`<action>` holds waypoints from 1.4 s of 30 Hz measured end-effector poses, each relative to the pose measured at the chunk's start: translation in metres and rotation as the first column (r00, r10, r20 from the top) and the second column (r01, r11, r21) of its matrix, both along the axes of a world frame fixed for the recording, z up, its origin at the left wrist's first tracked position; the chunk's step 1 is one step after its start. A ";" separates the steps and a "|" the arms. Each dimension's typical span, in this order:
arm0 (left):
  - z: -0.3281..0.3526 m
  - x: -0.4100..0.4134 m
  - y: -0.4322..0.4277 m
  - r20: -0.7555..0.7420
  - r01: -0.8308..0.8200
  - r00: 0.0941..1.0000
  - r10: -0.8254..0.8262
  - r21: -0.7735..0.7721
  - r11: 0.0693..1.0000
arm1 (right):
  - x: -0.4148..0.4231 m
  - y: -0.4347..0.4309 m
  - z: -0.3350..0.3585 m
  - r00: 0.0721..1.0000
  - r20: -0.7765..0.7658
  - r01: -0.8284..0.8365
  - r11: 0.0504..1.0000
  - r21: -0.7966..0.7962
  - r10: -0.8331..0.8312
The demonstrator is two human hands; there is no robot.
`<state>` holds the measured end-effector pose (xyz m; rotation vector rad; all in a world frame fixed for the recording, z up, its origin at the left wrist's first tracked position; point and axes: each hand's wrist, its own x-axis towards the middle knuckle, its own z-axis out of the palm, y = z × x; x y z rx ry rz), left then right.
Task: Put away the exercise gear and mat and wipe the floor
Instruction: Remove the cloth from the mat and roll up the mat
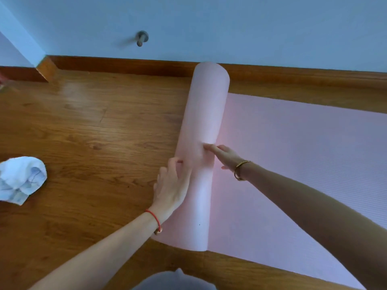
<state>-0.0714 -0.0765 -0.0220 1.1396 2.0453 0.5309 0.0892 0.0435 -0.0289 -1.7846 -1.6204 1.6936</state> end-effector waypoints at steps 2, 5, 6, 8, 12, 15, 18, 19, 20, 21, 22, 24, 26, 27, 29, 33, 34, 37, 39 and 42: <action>0.000 -0.004 0.008 0.040 -0.014 0.999 0.012 0.044 0.999 | 0.018 0.010 0.004 0.986 0.130 -0.104 0.993 -0.047 0.109; 0.001 -0.012 0.020 0.163 -0.115 0.981 0.108 0.031 0.993 | 0.034 0.020 0.015 0.935 0.288 -0.205 0.978 -0.040 0.208; 0.001 -0.014 0.023 0.191 -0.133 0.973 0.131 0.001 0.991 | 0.037 0.021 0.019 0.931 0.308 -0.206 0.979 -0.001 0.196; 0.001 -0.019 0.029 0.194 -0.145 0.969 0.152 -0.047 0.988 | 0.038 0.016 0.025 0.945 0.290 -0.186 0.978 0.092 0.153; 0.000 -0.024 0.039 0.274 -0.060 0.955 0.112 -0.193 0.979 | 0.029 -0.002 0.031 0.976 0.190 -0.129 0.988 0.088 0.111; -0.001 -0.022 0.043 0.363 0.032 0.930 0.068 -0.262 0.965 | 0.029 -0.009 0.032 0.988 0.135 -0.075 0.997 0.021 0.072; -0.006 -0.016 0.043 0.450 0.041 0.888 0.092 -0.276 0.960 | 0.037 -0.004 0.033 0.990 0.114 -0.074 0.996 -0.050 0.080; -0.009 -0.013 0.042 0.474 0.039 0.875 0.101 -0.277 0.960 | 0.040 -0.002 0.034 0.989 0.116 -0.080 0.994 -0.068 0.087; -0.010 -0.009 0.041 0.474 0.032 0.874 0.109 -0.279 0.960 | 0.042 0.000 0.033 0.986 0.128 -0.094 0.992 -0.078 0.104; -0.011 -0.006 0.041 0.464 0.020 0.879 0.114 -0.274 0.962 | 0.044 0.002 0.031 0.981 0.148 -0.114 0.990 -0.084 0.125; -0.013 -0.002 0.040 0.443 -0.003 0.888 0.123 -0.262 0.965 | 0.046 0.002 0.029 0.975 0.166 -0.132 0.987 -0.090 0.145; -0.015 0.006 0.038 0.403 -0.097 0.898 0.177 -0.211 0.973 | 0.049 0.003 0.023 0.970 0.169 -0.160 0.982 -0.099 0.175; -0.017 0.014 0.036 0.382 -0.189 0.894 0.235 -0.155 0.970 | 0.052 0.003 0.016 0.970 0.155 -0.176 0.981 -0.087 0.187; -0.017 0.016 0.035 0.368 -0.221 0.894 0.255 -0.134 0.966 | 0.052 0.002 0.012 0.969 0.149 -0.188 0.980 -0.071 0.196; -0.017 0.018 0.032 0.320 -0.245 0.910 0.263 -0.096 0.965 | 0.052 -0.002 0.002 0.974 0.119 -0.191 0.981 -0.034 0.194; -0.004 0.014 0.025 0.165 -0.287 0.943 0.288 -0.034 0.957 | 0.040 -0.011 -0.015 0.983 0.005 -0.183 0.983 0.018 0.183; 0.000 0.011 0.023 0.117 -0.289 0.950 0.289 -0.019 0.957 | 0.035 -0.013 -0.017 0.981 -0.034 -0.191 0.981 0.023 0.191; 0.010 -0.002 0.017 -0.052 -0.272 0.961 0.272 0.004 0.962 | 0.013 -0.017 -0.022 0.967 -0.153 -0.208 0.978 -0.002 0.205; 0.015 -0.009 0.013 -0.172 -0.234 0.958 0.228 -0.014 0.972 | -0.001 -0.020 -0.024 0.954 -0.247 -0.186 0.981 -0.055 0.167; 0.026 -0.009 0.007 -0.235 -0.151 0.961 0.146 -0.005 0.988 | -0.007 -0.019 -0.029 0.948 -0.312 -0.119 0.982 -0.146 0.068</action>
